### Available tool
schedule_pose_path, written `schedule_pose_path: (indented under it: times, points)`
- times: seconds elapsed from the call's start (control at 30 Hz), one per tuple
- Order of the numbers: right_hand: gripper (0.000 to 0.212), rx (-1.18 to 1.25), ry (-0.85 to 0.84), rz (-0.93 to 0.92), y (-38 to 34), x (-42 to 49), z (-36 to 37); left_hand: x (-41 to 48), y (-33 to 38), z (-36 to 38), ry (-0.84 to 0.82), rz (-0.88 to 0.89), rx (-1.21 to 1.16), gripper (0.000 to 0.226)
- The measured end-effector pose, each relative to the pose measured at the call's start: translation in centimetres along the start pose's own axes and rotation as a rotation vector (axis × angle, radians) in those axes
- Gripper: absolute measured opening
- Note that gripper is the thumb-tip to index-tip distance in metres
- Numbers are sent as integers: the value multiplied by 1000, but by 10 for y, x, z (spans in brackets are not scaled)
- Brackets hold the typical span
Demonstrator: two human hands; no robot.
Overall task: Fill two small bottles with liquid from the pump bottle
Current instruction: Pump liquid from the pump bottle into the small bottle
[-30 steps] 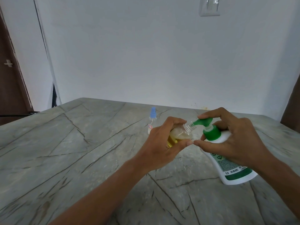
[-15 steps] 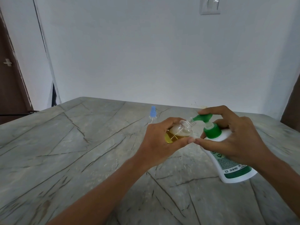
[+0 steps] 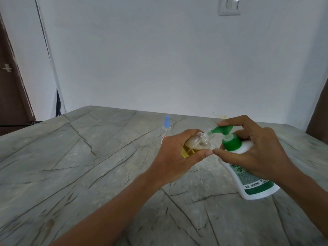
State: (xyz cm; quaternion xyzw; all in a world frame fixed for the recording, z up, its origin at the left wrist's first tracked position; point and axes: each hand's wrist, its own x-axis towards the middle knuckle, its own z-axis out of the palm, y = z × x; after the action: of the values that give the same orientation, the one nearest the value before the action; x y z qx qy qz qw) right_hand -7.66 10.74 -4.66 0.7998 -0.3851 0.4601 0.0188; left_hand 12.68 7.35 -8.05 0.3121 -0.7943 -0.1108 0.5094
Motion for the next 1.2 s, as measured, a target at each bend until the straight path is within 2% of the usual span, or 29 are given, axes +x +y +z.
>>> schedule_pose_path:
  times: [0.17, 0.83, 1.2]
  points:
    - [64, -30, -42, -23, 3, -1, 1, 1, -1, 0, 8, 27, 15, 40]
    - [49, -24, 11, -6, 2, 0, 1, -1, 0, 2, 9, 71, 21, 42]
    - [61, -67, -42, -31, 4, -1, 0, 0, -2, 4, -10, 33, -7, 39]
